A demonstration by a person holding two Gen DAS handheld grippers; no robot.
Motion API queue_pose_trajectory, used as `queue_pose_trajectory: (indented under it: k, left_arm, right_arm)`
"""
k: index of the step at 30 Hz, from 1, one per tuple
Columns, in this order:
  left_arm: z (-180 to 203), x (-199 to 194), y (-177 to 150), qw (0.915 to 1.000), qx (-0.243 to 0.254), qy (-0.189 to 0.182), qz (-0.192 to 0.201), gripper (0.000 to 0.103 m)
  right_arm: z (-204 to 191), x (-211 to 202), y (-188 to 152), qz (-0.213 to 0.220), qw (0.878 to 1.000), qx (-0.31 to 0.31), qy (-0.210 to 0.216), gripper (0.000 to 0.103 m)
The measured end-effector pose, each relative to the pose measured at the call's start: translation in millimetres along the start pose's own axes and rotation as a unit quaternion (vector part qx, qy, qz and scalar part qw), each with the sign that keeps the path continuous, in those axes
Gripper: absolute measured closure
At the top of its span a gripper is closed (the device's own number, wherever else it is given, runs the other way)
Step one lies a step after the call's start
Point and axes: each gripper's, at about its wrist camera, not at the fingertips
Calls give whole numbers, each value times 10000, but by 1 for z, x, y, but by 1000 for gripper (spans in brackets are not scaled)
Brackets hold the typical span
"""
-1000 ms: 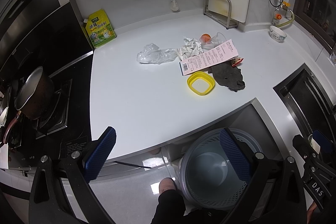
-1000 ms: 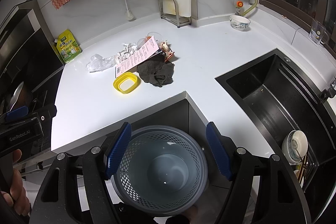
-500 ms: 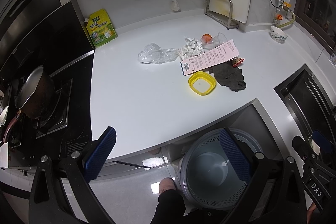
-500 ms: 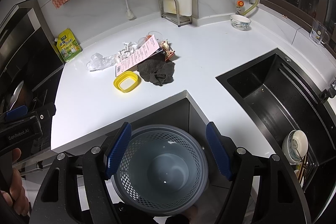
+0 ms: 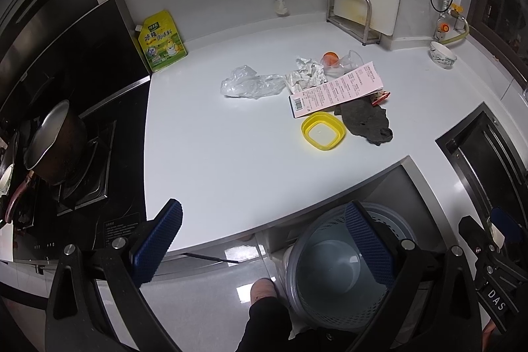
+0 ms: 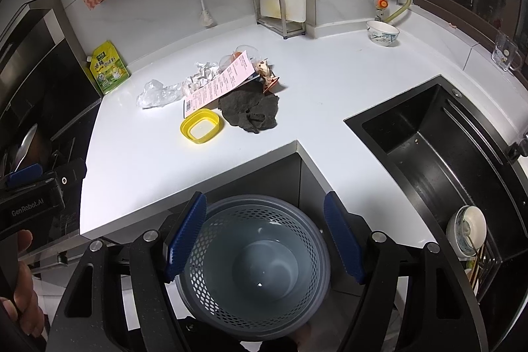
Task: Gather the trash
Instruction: 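Grasp the dark grey cloth with the right tool while the left tool reaches the yellow lid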
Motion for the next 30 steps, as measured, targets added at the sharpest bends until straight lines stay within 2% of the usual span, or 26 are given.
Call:
queue_pose_trajectory:
  k: [7,13,18,25,30]
  left_arm:
    - [-2,14,5,9999,-27,-4,-114,6]
    - [-1,42,20,9998,7,-100,-199,6]
    - [4,76,43,9995,-78,-238,-210,6]
    - [17,121,78,9978,-182,-626,-94,6]
    - [30,147,94,9984,-73,-566,-38,6]
  right_arm:
    - [-1,12,10,-82,9999,-132,5,33]
    - [5,40,30,-219,9995,-216,35,33]
    - [9,74,63,-219,9994,-263,75,33]
    - [9,121,115,-60,9994,-316,136,33]
    - [13,159,143,-151,9995,-199,201,33]
Point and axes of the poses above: each gripper's, at about its wrist camera, not at the fingertips, and x roughly the way its jaws point, z to its right, y to its top, and after that the axes turned 14 degrees about -z, right-handed
